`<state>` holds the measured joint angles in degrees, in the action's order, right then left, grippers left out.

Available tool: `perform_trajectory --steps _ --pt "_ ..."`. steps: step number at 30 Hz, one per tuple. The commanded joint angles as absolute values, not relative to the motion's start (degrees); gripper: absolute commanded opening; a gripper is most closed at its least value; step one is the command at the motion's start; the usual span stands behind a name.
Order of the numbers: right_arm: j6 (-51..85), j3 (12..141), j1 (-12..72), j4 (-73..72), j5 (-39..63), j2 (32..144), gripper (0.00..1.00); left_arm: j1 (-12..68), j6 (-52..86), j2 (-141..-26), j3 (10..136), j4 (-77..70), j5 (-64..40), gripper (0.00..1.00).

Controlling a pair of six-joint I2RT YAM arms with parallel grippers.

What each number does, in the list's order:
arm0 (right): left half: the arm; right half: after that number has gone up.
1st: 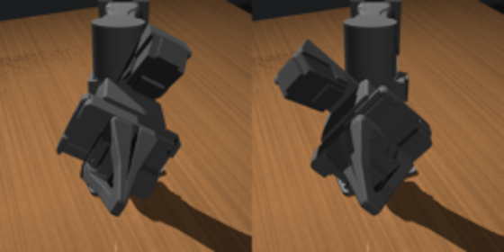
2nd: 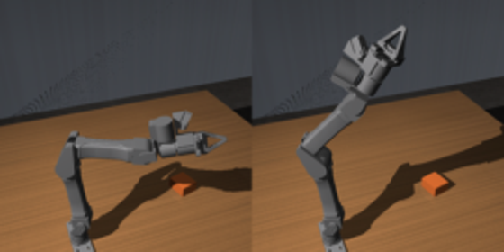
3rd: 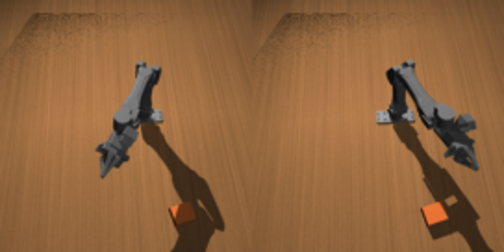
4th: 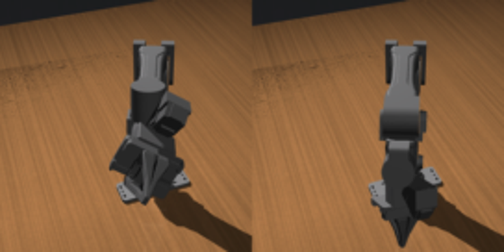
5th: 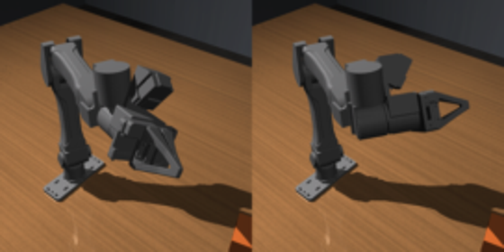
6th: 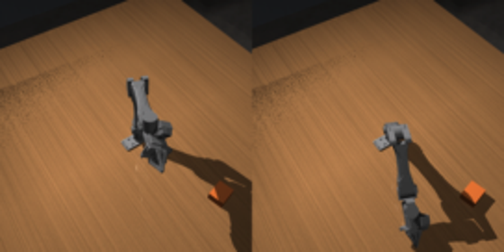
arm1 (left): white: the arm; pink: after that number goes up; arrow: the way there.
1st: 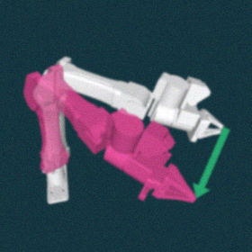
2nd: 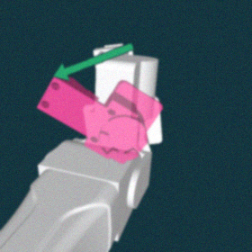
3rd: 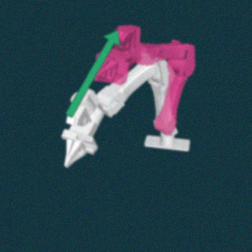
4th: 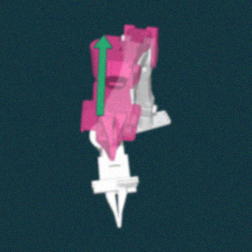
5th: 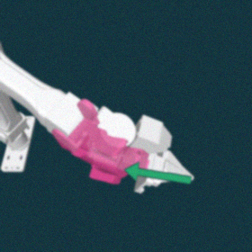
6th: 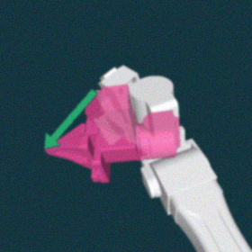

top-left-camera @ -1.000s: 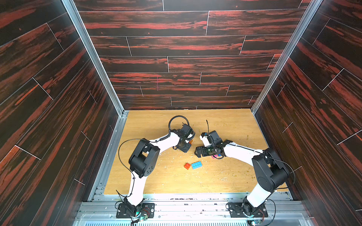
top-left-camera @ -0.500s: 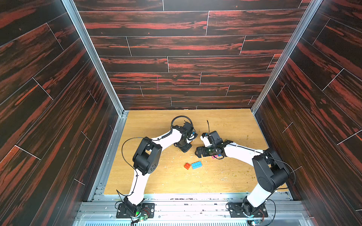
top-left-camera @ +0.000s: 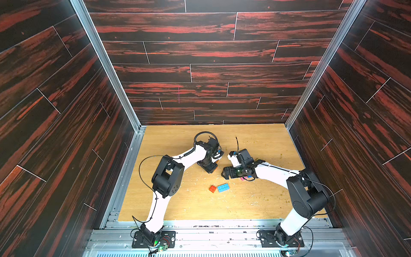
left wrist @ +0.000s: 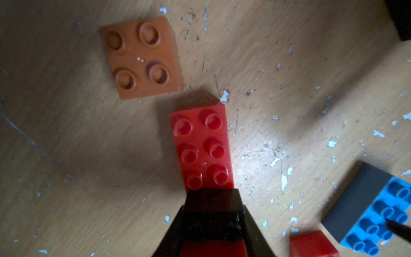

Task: Assemble the letter v with lego
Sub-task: Assemble the lego brick with the lego brick.

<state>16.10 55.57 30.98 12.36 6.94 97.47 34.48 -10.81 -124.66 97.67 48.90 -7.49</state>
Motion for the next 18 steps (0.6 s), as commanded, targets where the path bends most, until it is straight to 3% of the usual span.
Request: perform_trajectory --steps 1,11,18 --pt "16.8 54.3 30.6 12.3 7.8 95.8 0.98 34.8 -9.6 -129.9 92.3 56.2 -7.5 0.29" --pt "17.0 54.1 30.3 12.3 8.7 95.8 0.98 36.6 0.2 -124.4 81.4 47.4 -6.9 0.29" --pt "17.2 54.1 30.3 11.8 10.4 96.6 0.99 36.6 -3.6 -124.9 84.8 51.7 -5.6 0.29"
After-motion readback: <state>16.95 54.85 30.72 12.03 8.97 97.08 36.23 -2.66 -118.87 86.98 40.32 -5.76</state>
